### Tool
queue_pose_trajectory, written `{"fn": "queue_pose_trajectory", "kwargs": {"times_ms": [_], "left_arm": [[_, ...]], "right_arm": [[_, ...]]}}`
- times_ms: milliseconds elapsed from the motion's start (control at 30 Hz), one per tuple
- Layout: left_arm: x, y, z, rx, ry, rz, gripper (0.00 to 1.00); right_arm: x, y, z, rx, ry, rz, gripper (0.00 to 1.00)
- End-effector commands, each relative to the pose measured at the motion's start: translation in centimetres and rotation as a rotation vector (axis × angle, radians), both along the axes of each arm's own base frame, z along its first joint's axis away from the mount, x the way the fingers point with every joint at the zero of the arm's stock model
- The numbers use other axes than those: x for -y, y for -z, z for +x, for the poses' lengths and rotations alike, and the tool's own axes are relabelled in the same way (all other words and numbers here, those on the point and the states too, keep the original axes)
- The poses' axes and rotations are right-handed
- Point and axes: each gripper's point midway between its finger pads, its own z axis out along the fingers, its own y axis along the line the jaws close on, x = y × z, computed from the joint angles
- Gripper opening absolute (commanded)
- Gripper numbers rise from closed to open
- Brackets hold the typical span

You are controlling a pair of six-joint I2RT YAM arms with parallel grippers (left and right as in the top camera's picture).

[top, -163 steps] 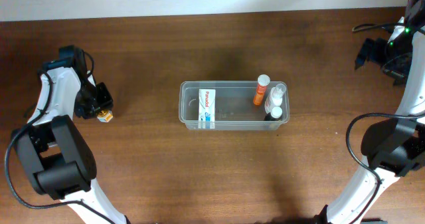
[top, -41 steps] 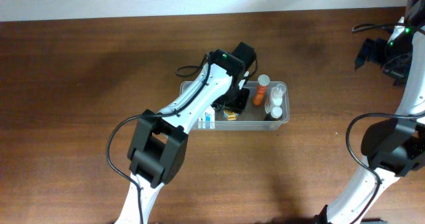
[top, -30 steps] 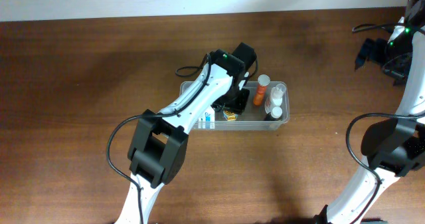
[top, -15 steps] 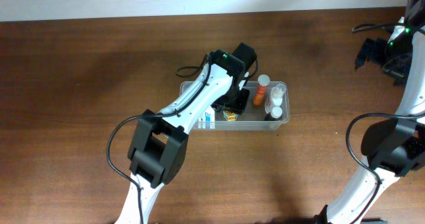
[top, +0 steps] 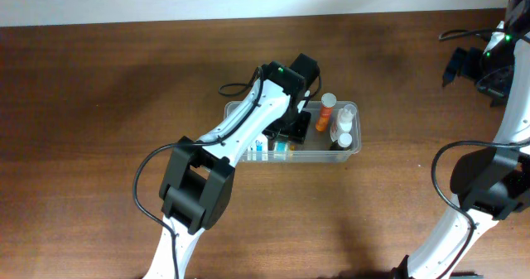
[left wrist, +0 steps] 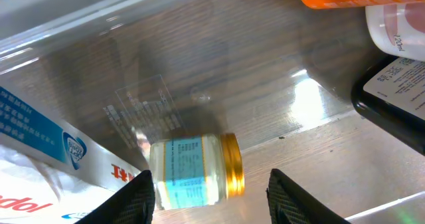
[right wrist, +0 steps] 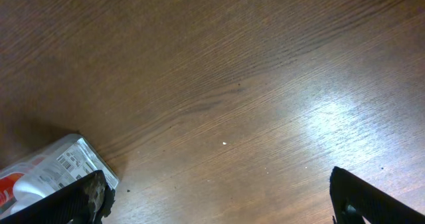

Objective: Pack container
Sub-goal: 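Open the left gripper and raise it out of the container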

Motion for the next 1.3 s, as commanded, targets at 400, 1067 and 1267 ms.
{"fn": "queue_pose_trajectory", "kwargs": {"times_ms": [400, 1067, 1267], "left_arm": [[1.1, -2.6, 2.1, 0.105, 0.047, -0.032, 0.55], [-8.3, -17.0, 5.0, 0.323, -0.105, 0.113, 0.82], [-12.5, -22.0, 5.1, 0.419, -0.204, 0.066, 0.83]], "right_arm": [[-0.2, -0.5, -0.2, 0.011, 0.007, 0.002, 0.98], [-0.2, -0.5, -0.2, 0.011, 0.007, 0.002, 0.98], [-0.2, -0.5, -0.2, 0.011, 0.007, 0.002, 0.98]]}}
